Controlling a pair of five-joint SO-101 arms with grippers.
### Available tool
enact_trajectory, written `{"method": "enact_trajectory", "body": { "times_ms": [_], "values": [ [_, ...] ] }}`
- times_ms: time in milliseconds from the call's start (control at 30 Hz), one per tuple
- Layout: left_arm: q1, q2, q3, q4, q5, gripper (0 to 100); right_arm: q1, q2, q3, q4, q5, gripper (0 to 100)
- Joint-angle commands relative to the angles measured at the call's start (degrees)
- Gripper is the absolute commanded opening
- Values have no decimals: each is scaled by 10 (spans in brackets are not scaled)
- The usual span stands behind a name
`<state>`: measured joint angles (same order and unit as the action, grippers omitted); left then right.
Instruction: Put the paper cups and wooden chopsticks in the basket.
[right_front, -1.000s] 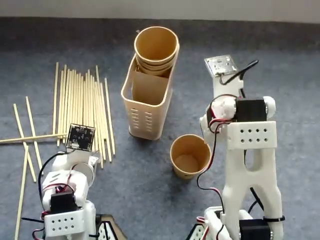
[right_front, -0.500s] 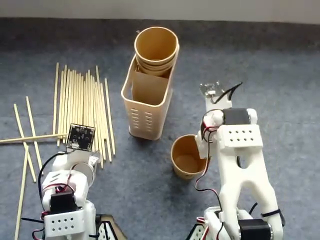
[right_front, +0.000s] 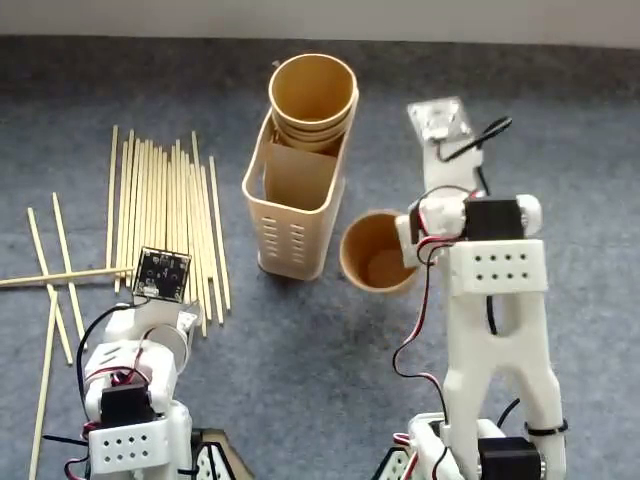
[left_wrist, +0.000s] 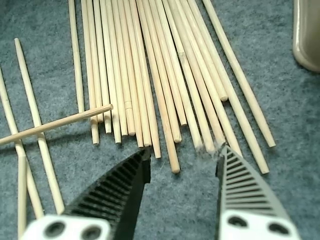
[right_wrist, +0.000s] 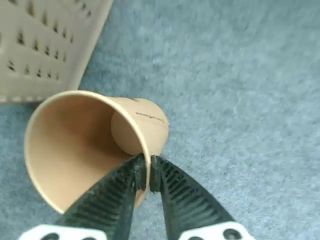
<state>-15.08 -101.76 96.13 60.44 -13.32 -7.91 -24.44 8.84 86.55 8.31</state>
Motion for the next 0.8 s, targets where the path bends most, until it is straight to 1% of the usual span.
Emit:
{"method": "enact_trajectory", "body": {
  "times_ms": [0,133,267,400,533,633,767],
  "values": [
    [10,-11,0,0,-4,221,22,-3,-202,48,-6,5],
    [11,-11,0,0,-4,221,30,-2,-378,60,-8,5],
    [11,-11,1,0,-4,221,26,-2,-476,8,-68,5],
    [11,-11,1,2,-4,221,-16,0,-474,-86,-99,5],
    [11,-11,1,3,-4,221,-77,47,-439,-138,-113,5],
    [11,-11,1,4,-4,221,-87,105,-433,-161,-114,5],
    [11,-11,2,4,-5,221,-87,162,-437,-167,-117,5]
  ]
}}
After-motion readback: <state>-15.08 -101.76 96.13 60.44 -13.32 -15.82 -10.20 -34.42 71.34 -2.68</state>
